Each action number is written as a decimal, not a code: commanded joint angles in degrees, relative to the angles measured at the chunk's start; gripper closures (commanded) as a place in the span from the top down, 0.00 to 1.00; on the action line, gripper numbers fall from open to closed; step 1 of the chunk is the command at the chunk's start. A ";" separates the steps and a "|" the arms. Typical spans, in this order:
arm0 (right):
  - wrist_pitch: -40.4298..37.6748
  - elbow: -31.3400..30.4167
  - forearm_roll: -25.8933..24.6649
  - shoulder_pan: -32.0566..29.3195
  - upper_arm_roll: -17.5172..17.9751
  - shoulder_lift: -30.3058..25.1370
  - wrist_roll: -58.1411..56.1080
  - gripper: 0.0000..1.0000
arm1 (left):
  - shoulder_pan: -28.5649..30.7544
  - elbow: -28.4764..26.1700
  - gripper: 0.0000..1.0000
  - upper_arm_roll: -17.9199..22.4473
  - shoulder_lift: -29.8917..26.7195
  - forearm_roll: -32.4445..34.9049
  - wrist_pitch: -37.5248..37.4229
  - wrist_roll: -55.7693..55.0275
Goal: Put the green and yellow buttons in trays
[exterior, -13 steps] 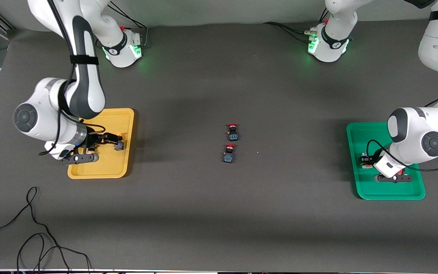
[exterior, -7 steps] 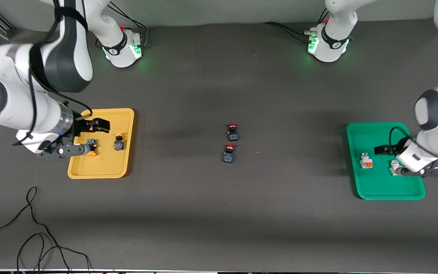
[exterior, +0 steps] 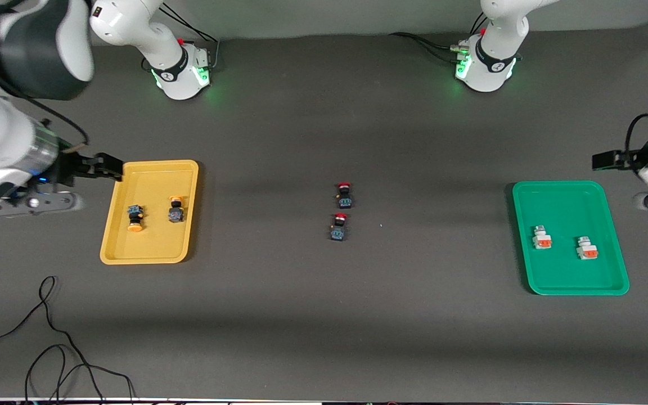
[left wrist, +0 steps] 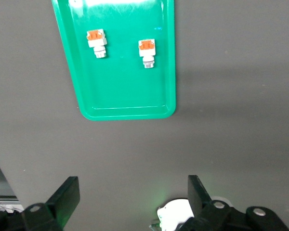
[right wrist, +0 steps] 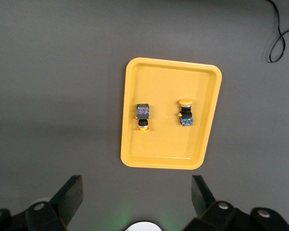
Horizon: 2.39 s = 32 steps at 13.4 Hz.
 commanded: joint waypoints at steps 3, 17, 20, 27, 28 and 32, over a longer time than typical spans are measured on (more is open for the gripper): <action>1.07 -5.78 -6.89 -22.32 23.79 -10.58 1.07 1.00 | -0.52 6.07 1.00 -1.46 1.50 -0.51 -4.38 0.30; 4.94 -9.58 -10.59 -60.00 60.68 -16.22 3.09 1.00 | -22.90 5.36 0.99 17.75 -0.34 -2.97 -5.00 -0.23; 5.38 -9.58 -10.59 -59.99 60.68 -16.31 3.00 1.00 | -25.39 1.52 0.99 19.46 -3.14 -3.06 -1.33 -0.23; 6.17 -9.58 -11.72 -59.90 60.68 -16.57 2.39 1.00 | -24.26 -10.37 0.99 16.74 -9.66 -3.85 11.87 -0.23; 6.69 -9.40 -11.82 -59.99 60.68 -16.48 2.04 1.00 | -23.82 -10.28 0.99 16.64 -9.40 -3.85 11.96 -0.23; 6.61 -9.49 -11.73 -59.91 60.59 -16.31 2.21 1.00 | -23.90 -9.40 0.99 16.82 -7.99 -3.85 11.09 -0.14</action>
